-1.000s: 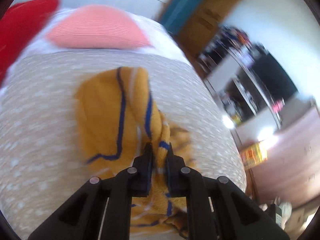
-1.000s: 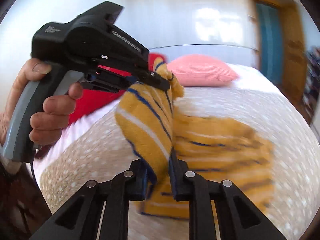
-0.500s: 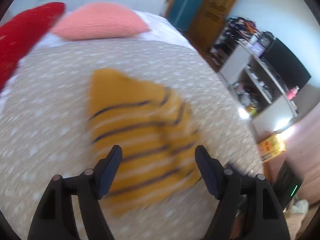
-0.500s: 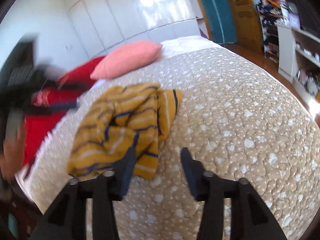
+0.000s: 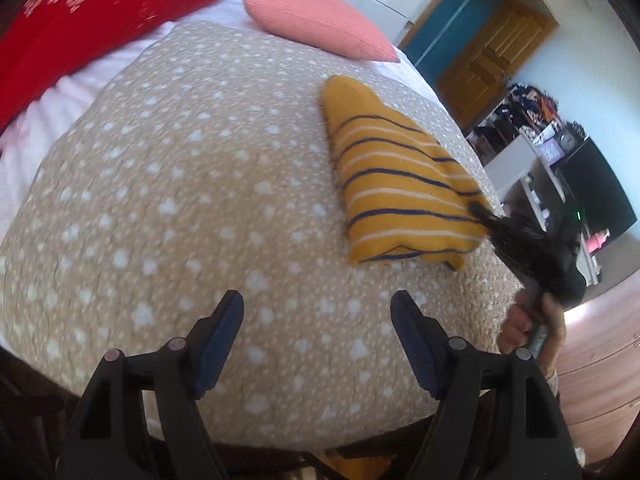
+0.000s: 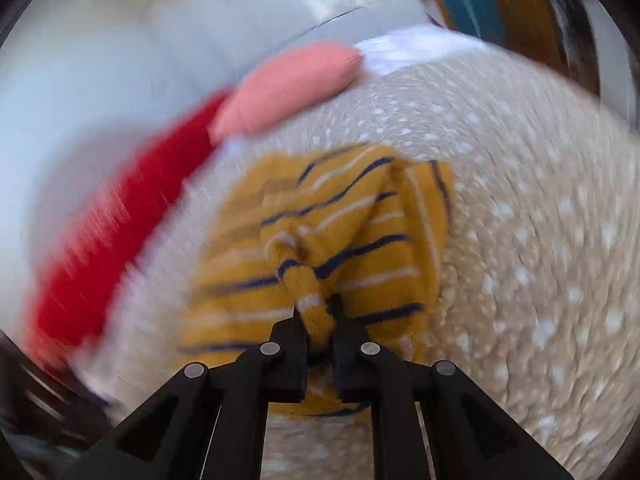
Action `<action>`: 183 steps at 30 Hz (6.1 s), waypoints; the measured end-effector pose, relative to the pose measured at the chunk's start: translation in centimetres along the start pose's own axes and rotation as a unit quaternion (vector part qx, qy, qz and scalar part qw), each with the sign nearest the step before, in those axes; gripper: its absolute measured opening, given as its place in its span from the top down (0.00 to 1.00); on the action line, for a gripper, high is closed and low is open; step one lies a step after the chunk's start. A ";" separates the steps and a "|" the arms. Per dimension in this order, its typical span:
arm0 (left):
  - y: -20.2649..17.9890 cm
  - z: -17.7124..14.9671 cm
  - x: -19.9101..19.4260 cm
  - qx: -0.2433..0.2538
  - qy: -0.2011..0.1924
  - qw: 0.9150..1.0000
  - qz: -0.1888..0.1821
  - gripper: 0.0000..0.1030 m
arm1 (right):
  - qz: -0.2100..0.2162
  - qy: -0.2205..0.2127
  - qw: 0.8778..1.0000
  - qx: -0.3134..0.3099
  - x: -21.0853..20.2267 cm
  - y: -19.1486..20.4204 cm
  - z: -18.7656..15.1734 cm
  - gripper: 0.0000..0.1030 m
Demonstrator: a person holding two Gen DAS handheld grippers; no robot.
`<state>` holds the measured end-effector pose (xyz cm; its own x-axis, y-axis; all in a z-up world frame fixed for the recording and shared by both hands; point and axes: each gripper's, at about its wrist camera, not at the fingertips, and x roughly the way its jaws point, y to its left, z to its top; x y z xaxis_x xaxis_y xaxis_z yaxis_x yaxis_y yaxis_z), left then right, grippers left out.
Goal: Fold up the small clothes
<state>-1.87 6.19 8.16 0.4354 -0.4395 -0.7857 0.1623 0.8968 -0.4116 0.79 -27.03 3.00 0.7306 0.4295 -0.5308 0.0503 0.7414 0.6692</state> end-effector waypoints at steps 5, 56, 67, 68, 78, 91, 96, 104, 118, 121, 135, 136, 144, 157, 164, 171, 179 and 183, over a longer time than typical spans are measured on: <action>0.2 -0.8 0.0 -0.001 0.004 1.000 0.014 0.27 | -0.028 0.014 0.996 0.083 -1.7 -5.9 -1.7 0.92; -14.7 -6.4 -10.4 0.192 -0.300 0.924 0.142 0.00 | -0.181 -0.054 0.972 -0.141 -13.2 4.1 -11.5 0.21; -14.3 -6.5 -6.8 0.200 -0.211 0.948 0.129 0.00 | -0.195 -0.034 0.970 -0.140 -11.7 4.0 -12.5 0.21; -13.8 -6.5 -6.3 0.194 -0.196 0.953 0.127 0.00 | -0.196 -0.031 0.970 -0.144 -11.4 4.2 -12.6 0.21; -10.6 -6.8 -1.7 0.161 -0.095 0.960 0.209 0.00 | -0.194 -0.010 0.967 -0.163 -10.0 5.5 -13.8 0.21; -10.0 -7.0 -1.6 0.160 -0.089 0.954 0.237 0.00 | -0.192 -0.003 0.965 -0.179 -9.4 6.8 -14.6 0.20; -10.0 -7.1 -1.6 0.169 -0.101 0.943 0.268 0.00 | -0.193 0.000 0.964 -0.183 -9.1 7.0 -14.7 0.20; -9.8 -7.1 -1.5 0.170 -0.099 0.940 0.279 0.00 | -0.190 0.007 0.965 -0.183 -8.7 6.7 -14.6 0.20; -9.8 -7.3 -1.0 0.176 -0.091 0.938 0.283 0.00 | -0.194 0.013 0.965 -0.178 -8.5 6.1 -14.5 0.20; -9.6 -7.3 -1.0 0.174 -0.089 0.939 0.283 0.00 | -0.195 0.013 0.965 -0.175 -8.5 6.0 -14.5 0.20; -9.4 -7.6 -0.6 0.172 -0.081 0.940 0.282 0.00 | -0.200 0.022 0.964 -0.171 -7.9 5.9 -15.0 0.19; -9.3 -7.6 -0.6 0.171 -0.081 0.940 0.282 0.00 | -0.201 0.023 0.964 -0.170 -7.9 5.8 -15.0 0.19; -9.1 -7.6 -0.3 0.169 -0.072 0.942 0.281 0.00 | -0.199 0.026 0.964 -0.172 -7.8 5.7 -15.1 0.18; -8.3 -7.5 0.2 0.156 -0.059 0.946 0.279 0.00 | -0.198 0.042 0.966 -0.160 -7.0 5.1 -15.4 0.17; -7.8 -7.6 0.5 0.150 -0.050 0.947 0.279 0.00 | -0.202 0.049 0.966 -0.151 -6.8 4.6 -15.5 0.17; -7.7 -7.6 0.6 0.147 -0.046 0.948 0.279 0.00 | -0.203 0.052 0.966 -0.150 -6.5 4.6 -15.7 0.17; -7.4 -7.7 0.8 0.144 -0.044 0.949 0.278 0.00 | -0.203 0.054 0.966 -0.151 -6.4 4.6 -15.7 0.17; -7.4 -7.7 0.8 0.144 -0.042 0.949 0.278 0.00 | -0.203 0.055 0.966 -0.150 -6.4 4.6 -15.7 0.17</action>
<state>-9.51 -1.19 7.00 0.5923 0.1005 -0.7994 0.1160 0.9712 0.2080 -14.32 -18.27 1.29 0.6151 0.1117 -0.7805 0.1060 0.9692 0.2222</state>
